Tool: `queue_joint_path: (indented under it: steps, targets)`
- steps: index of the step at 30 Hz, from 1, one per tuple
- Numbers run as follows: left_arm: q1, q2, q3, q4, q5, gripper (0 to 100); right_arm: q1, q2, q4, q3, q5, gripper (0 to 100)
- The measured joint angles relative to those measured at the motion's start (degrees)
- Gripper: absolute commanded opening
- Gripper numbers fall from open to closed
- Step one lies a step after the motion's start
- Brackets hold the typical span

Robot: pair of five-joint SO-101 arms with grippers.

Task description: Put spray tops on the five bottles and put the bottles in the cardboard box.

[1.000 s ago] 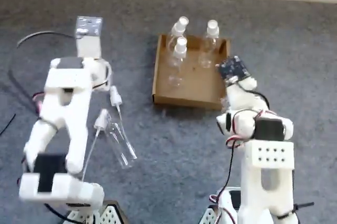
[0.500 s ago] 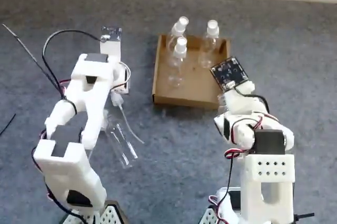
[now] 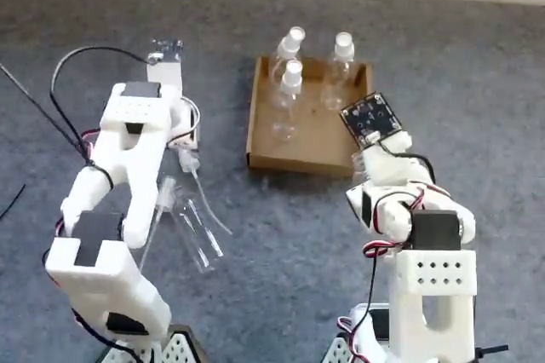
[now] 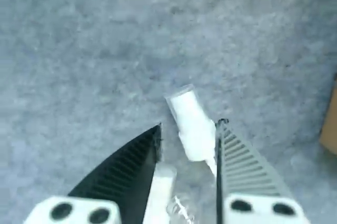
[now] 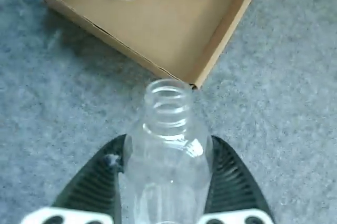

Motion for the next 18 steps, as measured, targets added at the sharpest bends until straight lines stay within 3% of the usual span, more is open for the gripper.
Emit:
queue_joint_path:
  steps: [7, 18]
  targets:
    - [-0.09, 0.0, 5.63, -6.15, 0.09, 15, -0.35, -0.18, 0.0, 0.0, 0.0, 1.5]
    - [2.2, 2.9, 5.54, -7.91, 0.26, 11, -0.44, -0.18, 0.0, 0.0, 0.0, 1.5]
